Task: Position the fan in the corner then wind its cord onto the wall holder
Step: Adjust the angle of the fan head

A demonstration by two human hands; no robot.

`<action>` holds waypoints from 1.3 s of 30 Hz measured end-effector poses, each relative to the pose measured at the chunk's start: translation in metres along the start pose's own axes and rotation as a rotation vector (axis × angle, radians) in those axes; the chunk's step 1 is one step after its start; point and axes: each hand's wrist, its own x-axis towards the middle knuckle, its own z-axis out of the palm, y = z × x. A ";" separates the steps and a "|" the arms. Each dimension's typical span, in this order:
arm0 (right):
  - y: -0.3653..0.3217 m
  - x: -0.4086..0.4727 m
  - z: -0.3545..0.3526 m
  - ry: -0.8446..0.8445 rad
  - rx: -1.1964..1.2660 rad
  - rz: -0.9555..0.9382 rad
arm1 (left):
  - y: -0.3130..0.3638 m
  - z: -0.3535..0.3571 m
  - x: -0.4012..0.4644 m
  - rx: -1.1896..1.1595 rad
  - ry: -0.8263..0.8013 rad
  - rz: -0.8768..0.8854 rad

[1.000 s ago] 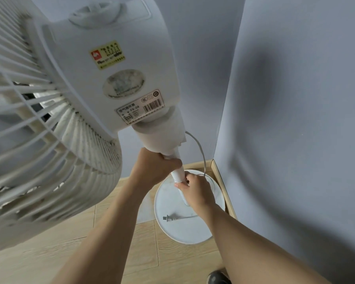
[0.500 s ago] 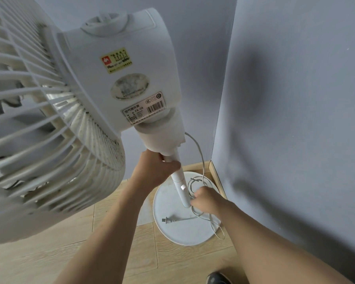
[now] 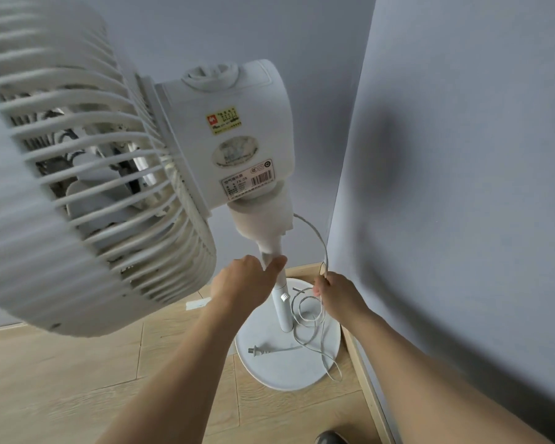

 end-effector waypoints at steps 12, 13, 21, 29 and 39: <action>-0.084 -0.051 -0.033 0.187 0.497 -0.229 | 0.014 -0.047 -0.069 -0.388 0.049 0.021; -0.097 -0.056 -0.035 0.170 0.575 -0.262 | 0.020 -0.054 -0.081 -0.374 0.092 0.058; -0.188 -0.098 -0.065 0.133 0.736 -0.461 | 0.034 -0.107 -0.167 -0.206 0.166 0.275; -0.223 -0.111 -0.086 0.133 0.660 -0.565 | 0.022 -0.169 -0.215 0.164 0.448 0.424; -0.230 -0.090 -0.091 -0.071 0.693 -0.553 | -0.013 -0.191 -0.188 0.565 0.653 0.303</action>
